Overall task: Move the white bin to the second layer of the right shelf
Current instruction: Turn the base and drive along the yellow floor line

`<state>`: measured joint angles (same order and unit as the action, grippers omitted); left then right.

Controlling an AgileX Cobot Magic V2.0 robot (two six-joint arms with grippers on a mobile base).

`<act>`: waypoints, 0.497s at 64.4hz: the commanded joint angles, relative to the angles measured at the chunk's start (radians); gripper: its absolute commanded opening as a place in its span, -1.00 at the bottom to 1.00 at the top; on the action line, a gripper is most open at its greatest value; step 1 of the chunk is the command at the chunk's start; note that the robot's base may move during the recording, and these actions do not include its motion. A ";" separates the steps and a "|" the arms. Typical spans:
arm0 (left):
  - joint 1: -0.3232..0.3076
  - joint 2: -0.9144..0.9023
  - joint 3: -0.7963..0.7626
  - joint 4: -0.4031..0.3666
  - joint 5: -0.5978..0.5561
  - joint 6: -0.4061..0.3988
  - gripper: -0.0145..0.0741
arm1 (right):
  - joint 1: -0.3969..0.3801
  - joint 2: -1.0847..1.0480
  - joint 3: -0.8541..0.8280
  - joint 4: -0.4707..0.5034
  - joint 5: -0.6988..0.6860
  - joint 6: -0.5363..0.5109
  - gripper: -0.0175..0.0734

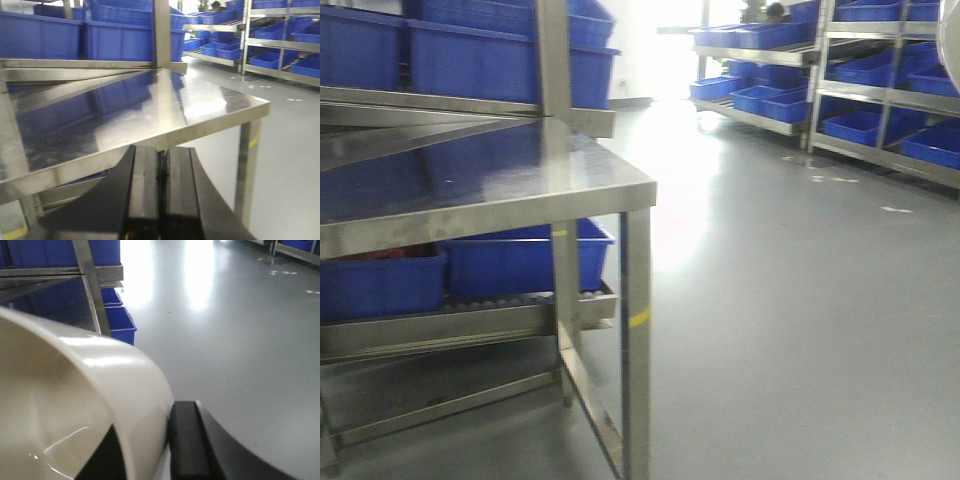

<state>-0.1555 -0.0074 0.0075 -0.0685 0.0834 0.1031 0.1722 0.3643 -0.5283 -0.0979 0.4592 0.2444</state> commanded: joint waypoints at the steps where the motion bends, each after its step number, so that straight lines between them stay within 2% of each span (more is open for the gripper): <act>1: -0.005 -0.014 0.037 -0.005 -0.083 -0.004 -0.48 | -0.006 0.009 -0.031 -0.002 -0.111 -0.006 -0.49; 32: -0.005 -0.014 0.037 -0.005 -0.083 -0.004 -0.48 | -0.006 0.009 -0.031 -0.002 -0.111 -0.006 -0.49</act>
<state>-0.1555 -0.0074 0.0075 -0.0685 0.0834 0.1031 0.1722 0.3643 -0.5283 -0.0979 0.4592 0.2444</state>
